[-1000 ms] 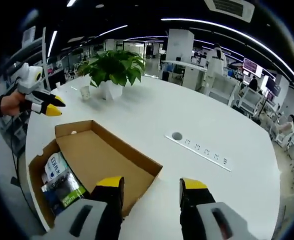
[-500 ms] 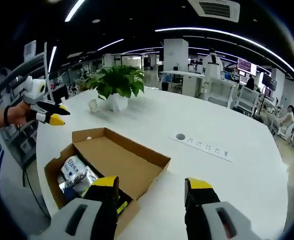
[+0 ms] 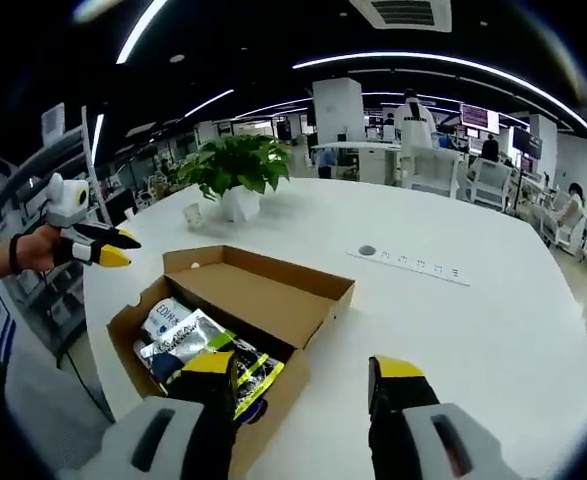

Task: Operate the shoe box by opening the lid, removing the specified soft item, and placing it in the target area until the item is outside and the box remains undamaged.

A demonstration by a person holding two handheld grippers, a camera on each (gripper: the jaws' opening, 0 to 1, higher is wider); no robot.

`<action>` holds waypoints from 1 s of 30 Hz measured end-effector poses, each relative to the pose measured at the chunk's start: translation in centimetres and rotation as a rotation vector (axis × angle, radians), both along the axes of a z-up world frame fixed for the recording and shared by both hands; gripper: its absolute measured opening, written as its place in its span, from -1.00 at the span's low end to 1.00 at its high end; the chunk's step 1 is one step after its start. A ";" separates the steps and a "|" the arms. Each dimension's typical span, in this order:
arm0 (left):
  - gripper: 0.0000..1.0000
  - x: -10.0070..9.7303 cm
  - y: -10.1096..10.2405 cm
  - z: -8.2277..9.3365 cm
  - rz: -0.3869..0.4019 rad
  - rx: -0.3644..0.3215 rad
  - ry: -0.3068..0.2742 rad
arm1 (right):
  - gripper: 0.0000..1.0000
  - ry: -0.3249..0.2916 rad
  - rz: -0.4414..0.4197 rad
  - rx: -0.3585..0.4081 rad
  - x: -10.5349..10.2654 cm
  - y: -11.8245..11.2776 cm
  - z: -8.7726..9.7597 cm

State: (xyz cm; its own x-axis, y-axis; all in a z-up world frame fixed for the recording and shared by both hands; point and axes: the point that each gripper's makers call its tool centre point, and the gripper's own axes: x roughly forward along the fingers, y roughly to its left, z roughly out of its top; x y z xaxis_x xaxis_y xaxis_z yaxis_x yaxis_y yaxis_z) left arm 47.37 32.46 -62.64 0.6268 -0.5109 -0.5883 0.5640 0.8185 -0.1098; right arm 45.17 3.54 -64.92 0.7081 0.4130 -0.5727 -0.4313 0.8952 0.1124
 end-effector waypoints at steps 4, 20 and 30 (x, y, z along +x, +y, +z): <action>-0.20 -1.3 -0.8 -0.8 -0.007 -0.003 0.015 | 0.01 -0.005 0.008 0.010 -1.2 0.7 -0.3; -0.25 -3.0 -3.4 -3.5 -0.044 -0.028 0.074 | 0.00 -0.009 0.009 0.009 -2.8 0.9 -0.4; -0.29 -4.3 -6.2 -5.7 -0.083 -0.027 0.123 | -0.01 0.005 0.012 0.008 -3.7 1.2 -1.2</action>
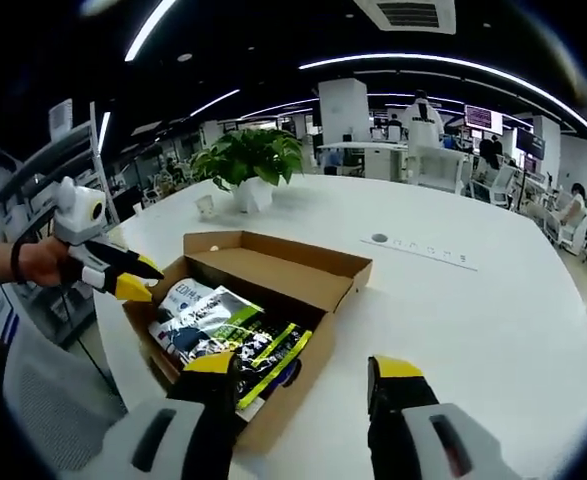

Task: Operate the shoe box by opening the lid, removing the specified soft item, and placing it in the target area until the item is outside and the box remains undamaged.

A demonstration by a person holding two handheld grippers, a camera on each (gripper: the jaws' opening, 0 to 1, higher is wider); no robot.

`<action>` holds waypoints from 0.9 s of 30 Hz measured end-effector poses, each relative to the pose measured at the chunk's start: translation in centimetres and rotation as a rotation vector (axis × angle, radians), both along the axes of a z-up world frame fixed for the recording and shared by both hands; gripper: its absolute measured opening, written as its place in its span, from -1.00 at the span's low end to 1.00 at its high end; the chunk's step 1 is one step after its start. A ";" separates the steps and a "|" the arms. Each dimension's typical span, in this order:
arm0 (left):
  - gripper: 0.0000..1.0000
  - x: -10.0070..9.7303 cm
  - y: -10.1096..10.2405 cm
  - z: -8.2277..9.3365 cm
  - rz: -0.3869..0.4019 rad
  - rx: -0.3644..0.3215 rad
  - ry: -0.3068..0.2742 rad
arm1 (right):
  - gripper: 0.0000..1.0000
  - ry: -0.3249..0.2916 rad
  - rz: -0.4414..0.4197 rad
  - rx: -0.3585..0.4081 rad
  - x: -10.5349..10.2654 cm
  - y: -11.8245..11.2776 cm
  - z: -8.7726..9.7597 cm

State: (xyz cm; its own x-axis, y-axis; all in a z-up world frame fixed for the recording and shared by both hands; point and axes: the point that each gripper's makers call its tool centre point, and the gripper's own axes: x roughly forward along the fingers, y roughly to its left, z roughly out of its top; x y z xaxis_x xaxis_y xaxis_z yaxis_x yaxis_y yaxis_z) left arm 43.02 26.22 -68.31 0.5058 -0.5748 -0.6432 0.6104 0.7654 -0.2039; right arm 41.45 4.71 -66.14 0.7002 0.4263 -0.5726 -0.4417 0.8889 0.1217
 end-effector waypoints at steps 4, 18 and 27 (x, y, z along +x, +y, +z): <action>-0.29 -0.5 -0.9 -0.9 -0.015 0.007 0.021 | -0.01 0.004 0.004 -0.005 -0.4 -0.1 -0.2; -0.41 -1.5 -2.1 -3.2 -0.010 0.011 0.100 | -0.01 0.022 -0.021 0.013 -1.1 -0.9 -0.7; -0.57 -1.9 -3.3 -4.2 0.019 -0.020 0.164 | 0.00 0.038 -0.015 0.020 -1.7 -0.4 -1.0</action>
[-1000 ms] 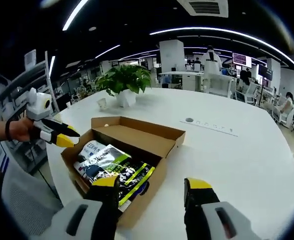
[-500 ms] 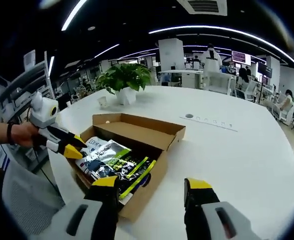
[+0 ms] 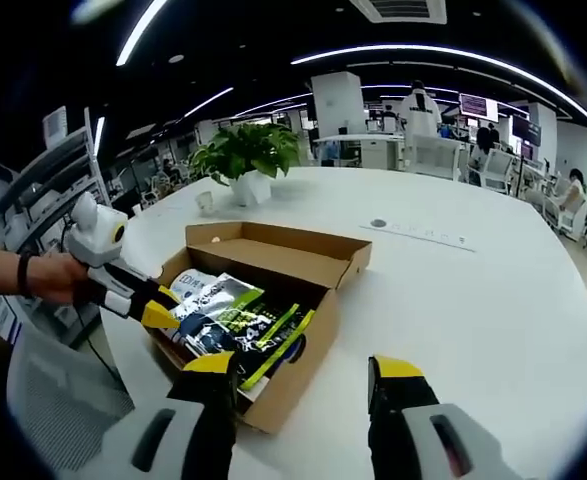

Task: Operate the shoe box by opening the lid, removing the specified soft item, and placing it in the target area until the item is outside and the box remains undamaged.

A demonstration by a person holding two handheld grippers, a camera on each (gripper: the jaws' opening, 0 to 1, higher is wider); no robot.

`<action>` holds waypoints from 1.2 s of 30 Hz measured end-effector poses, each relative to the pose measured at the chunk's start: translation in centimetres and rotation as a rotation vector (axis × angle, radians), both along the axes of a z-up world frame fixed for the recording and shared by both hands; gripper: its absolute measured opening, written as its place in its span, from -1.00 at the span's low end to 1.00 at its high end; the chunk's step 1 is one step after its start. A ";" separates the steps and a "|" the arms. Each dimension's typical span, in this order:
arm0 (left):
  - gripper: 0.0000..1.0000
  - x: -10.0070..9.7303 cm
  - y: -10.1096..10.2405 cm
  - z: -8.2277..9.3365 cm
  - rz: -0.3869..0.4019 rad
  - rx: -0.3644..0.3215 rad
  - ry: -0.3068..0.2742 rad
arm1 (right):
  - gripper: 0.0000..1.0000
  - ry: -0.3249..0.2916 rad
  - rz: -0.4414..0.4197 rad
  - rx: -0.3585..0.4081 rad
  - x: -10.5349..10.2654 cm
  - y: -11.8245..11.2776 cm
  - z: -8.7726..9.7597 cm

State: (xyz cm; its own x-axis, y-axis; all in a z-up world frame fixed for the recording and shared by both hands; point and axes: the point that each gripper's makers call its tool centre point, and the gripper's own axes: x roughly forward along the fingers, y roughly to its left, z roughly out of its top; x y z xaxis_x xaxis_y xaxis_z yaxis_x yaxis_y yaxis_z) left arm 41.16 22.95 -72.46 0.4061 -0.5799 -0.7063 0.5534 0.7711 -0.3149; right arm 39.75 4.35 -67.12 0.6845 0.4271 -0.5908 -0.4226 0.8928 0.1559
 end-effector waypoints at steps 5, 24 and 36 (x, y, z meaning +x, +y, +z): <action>-0.74 0.5 -0.1 -0.5 0.016 0.032 0.000 | -0.01 0.013 0.016 0.012 -0.1 0.5 0.0; -0.98 1.2 1.6 -0.3 0.036 0.088 -0.046 | -0.11 0.093 0.136 0.053 -0.4 7.2 -0.6; -0.97 1.3 2.9 -0.3 0.070 0.079 -0.045 | -0.11 0.171 0.133 0.023 0.4 9.3 -2.3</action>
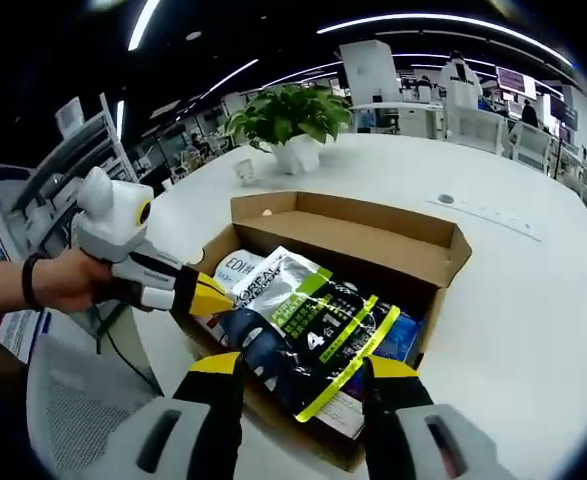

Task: Operate the shoe box by opening the lid, removing the specified soft item, and placing it in the target area until the item is outside and the box remains undamaged.

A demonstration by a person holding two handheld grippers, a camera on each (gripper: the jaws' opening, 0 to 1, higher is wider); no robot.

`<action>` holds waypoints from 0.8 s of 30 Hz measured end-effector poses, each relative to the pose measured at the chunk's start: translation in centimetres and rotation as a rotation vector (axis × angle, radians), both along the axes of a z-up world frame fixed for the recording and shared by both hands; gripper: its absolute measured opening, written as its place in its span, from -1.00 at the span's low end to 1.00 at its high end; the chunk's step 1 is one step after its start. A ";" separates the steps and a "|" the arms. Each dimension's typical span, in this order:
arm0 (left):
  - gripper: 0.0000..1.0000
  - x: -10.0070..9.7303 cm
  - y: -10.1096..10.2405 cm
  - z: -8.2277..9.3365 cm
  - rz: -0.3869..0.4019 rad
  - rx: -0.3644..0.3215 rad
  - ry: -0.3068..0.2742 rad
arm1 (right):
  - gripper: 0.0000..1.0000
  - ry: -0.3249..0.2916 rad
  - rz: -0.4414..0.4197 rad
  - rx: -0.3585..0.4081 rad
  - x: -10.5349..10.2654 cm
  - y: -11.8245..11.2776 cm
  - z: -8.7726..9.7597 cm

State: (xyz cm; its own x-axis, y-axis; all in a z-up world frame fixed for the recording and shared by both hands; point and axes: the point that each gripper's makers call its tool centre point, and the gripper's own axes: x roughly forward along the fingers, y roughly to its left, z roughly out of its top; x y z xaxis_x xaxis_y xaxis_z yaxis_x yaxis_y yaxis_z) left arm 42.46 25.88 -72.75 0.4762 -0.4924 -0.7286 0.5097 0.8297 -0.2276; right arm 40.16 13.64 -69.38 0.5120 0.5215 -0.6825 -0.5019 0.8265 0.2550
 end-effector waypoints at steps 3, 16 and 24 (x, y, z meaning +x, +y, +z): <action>-0.97 0.0 0.1 -0.1 0.003 0.000 0.002 | -0.11 0.021 -0.019 -0.017 0.3 -0.1 -0.5; -0.97 -0.1 0.1 -0.1 -0.003 0.005 0.004 | -0.15 0.117 -0.010 -0.070 -0.1 0.2 -3.0; -0.97 -0.1 0.1 -0.2 -0.002 0.003 0.006 | -0.16 0.161 -0.036 -0.067 0.0 0.3 -3.9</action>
